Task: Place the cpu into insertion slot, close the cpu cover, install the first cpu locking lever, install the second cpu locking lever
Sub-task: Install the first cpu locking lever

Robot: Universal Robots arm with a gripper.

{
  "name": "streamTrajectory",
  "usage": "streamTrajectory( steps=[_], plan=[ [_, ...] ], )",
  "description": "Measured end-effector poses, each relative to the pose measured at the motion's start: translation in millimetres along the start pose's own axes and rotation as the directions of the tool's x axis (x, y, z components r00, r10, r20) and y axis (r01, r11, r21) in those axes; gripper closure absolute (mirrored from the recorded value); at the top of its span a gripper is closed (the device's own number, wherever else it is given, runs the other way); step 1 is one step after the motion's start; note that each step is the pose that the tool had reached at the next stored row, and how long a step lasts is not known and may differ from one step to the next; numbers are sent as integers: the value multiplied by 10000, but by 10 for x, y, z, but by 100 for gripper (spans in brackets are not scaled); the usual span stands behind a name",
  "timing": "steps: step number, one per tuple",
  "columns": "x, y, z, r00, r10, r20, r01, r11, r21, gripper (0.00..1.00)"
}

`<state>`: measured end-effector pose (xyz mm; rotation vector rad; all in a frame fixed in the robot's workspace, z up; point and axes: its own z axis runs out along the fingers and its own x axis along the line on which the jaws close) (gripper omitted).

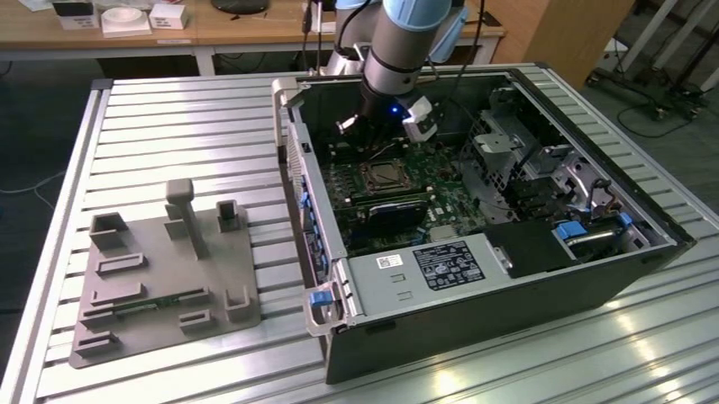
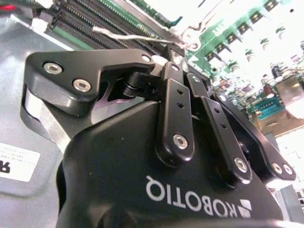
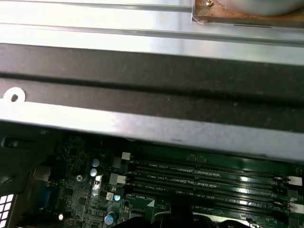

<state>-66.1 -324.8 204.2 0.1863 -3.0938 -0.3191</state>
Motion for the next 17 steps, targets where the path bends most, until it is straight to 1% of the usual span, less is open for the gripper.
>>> streamTrajectory(
  steps=[5,10,17],
  plan=[
    [-2,0,0,9999,-162,-13,162,9997,-167,89],
    [-27,-3,-1,9994,-354,-33,352,9990,-289,89],
    [-60,-7,-2,9993,-370,-36,369,9989,-293,89]
  ],
)
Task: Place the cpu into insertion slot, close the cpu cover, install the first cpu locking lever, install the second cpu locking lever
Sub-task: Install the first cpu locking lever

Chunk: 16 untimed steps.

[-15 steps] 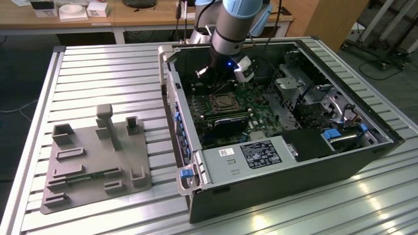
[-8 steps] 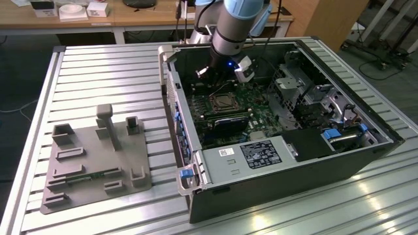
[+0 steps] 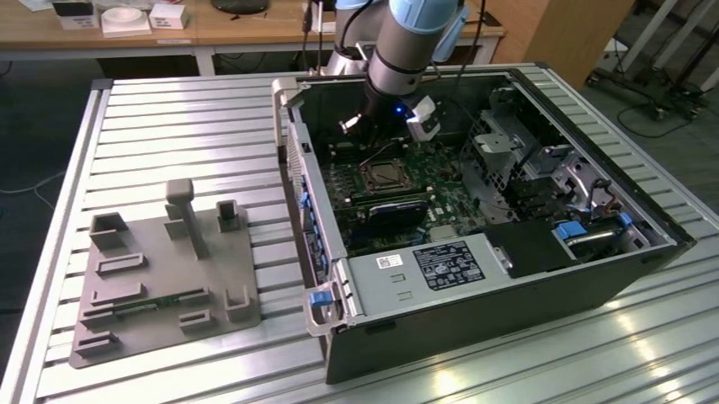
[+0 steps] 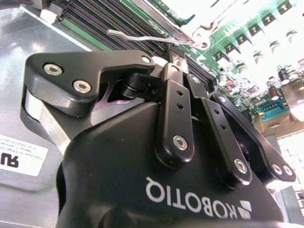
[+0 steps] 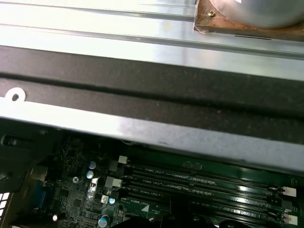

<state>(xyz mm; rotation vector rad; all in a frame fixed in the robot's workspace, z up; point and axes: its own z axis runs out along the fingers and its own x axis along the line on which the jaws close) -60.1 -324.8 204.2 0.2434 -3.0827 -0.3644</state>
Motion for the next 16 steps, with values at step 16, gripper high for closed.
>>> streamTrajectory(
  steps=[16],
  plan=[
    [-3,-2,-1,10000,-21,-37,22,9998,200,89]
  ],
)
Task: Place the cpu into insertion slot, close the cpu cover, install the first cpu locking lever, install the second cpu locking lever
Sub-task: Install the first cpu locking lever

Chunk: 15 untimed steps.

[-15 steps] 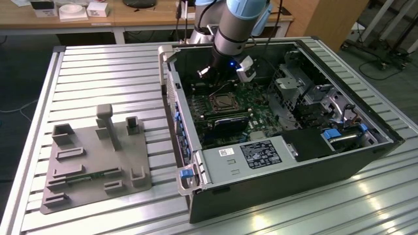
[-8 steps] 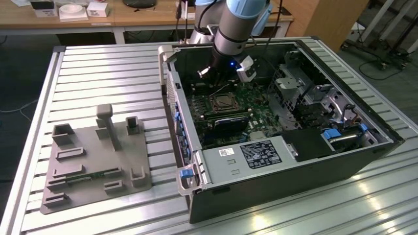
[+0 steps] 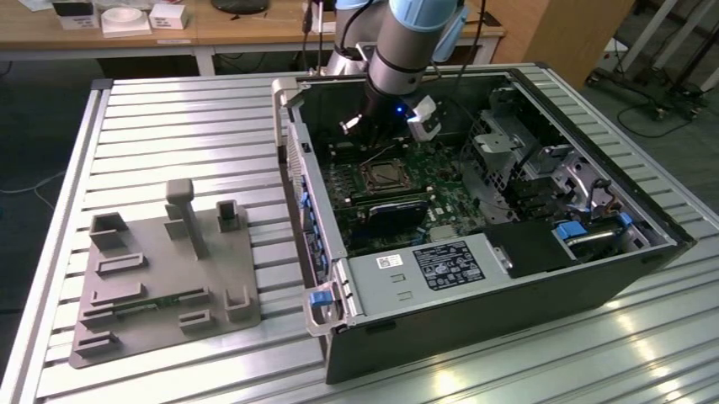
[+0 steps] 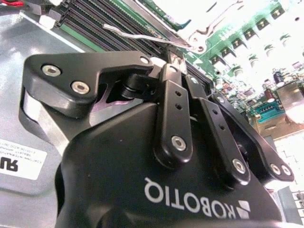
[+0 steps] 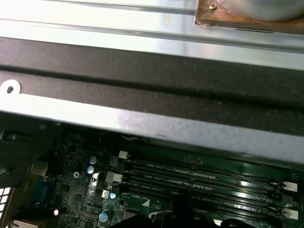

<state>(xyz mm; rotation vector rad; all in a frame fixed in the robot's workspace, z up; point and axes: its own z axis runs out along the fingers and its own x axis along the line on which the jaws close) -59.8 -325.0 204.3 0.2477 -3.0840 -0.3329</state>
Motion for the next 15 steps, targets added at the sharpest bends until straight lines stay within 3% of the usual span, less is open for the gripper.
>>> streamTrajectory(
  steps=[7,15],
  plan=[
    [-8,-1,-1,9999,-159,24,160,9993,-343,89],
    [-31,-5,-1,9998,-178,19,178,9993,-331,89]
  ],
)
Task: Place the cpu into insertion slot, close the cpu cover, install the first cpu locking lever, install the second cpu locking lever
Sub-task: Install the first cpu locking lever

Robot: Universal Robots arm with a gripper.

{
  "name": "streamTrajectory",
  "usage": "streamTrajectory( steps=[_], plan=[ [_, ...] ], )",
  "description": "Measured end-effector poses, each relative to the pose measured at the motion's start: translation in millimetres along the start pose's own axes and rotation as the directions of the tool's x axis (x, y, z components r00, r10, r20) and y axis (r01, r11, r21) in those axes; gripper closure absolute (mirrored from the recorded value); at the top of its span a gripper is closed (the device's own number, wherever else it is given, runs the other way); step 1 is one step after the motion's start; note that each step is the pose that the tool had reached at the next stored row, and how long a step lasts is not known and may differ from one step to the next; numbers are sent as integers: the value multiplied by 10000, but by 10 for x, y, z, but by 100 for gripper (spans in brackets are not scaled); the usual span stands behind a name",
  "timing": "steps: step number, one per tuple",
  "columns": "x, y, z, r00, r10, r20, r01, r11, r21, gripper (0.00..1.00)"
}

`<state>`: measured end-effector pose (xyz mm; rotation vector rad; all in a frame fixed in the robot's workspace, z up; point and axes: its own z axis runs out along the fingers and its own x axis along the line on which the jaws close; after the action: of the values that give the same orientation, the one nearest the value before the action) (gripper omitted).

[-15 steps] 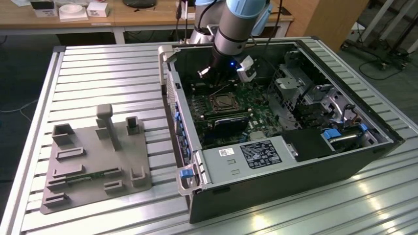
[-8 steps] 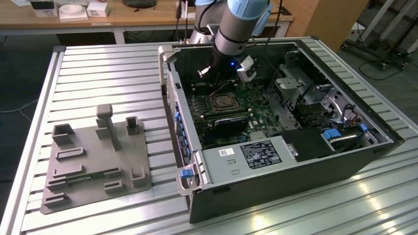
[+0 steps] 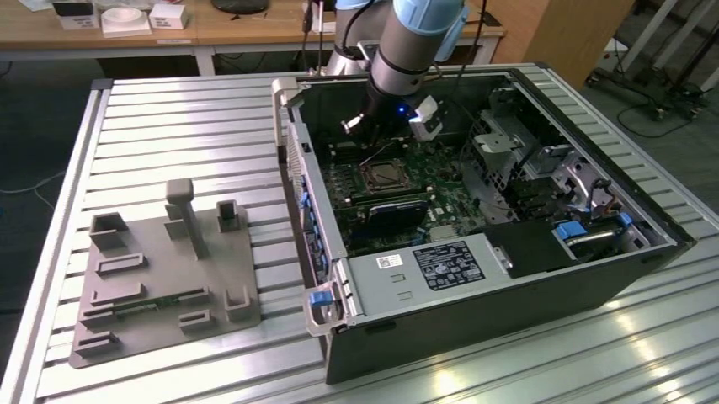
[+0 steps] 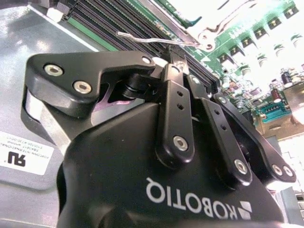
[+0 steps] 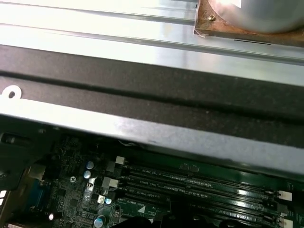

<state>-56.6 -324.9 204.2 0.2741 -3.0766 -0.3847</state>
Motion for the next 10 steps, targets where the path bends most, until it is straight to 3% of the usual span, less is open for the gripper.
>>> streamTrajectory(
  steps=[10],
  plan=[
    [1,-3,0,10000,19,-61,-17,9994,353,89]
  ],
)
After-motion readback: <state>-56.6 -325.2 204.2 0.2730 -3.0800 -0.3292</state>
